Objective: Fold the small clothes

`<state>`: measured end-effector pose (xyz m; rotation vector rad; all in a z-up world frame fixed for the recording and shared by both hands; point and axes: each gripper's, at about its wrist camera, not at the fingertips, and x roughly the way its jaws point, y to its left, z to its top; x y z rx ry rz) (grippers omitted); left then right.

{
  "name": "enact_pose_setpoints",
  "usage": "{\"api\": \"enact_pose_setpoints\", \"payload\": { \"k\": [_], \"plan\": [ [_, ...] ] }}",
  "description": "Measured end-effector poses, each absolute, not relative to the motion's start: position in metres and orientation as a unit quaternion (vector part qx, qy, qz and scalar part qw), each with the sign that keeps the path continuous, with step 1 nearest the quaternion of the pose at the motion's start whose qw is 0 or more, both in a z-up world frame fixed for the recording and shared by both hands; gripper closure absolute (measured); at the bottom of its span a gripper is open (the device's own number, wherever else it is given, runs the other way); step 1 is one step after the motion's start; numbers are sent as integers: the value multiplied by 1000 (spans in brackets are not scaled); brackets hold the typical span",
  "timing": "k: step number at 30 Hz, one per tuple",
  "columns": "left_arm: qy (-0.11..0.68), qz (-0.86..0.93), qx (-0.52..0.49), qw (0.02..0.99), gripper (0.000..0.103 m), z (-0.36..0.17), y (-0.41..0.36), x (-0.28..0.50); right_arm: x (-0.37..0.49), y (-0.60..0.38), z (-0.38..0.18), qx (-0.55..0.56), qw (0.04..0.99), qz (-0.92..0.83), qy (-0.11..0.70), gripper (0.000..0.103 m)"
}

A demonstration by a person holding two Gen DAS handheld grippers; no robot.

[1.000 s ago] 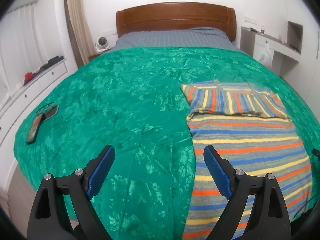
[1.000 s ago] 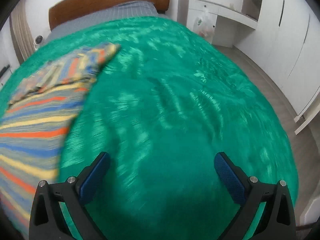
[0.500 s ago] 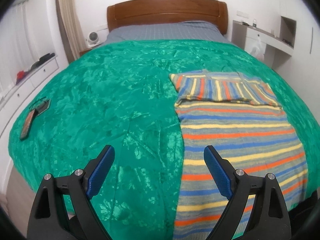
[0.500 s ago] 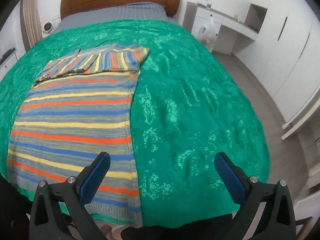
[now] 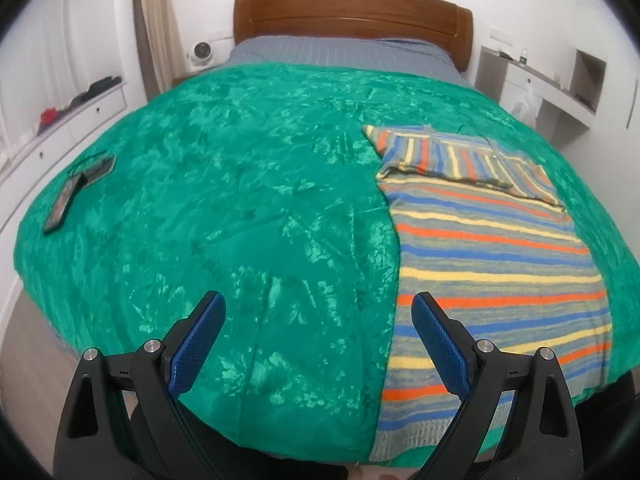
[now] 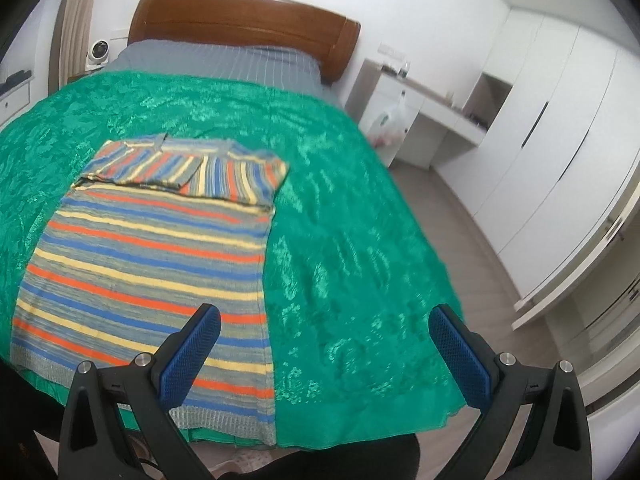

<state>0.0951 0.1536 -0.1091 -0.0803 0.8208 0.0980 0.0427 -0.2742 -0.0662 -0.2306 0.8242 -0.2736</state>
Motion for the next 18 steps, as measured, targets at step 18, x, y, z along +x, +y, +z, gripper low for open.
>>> {"api": "enact_pose_setpoints", "payload": {
  "k": [18],
  "plan": [
    [394, 55, -45, 916, 8, -100, 162, 73, 17, -268, -22, -143, 914, -151, 348, 1]
  ]
}}
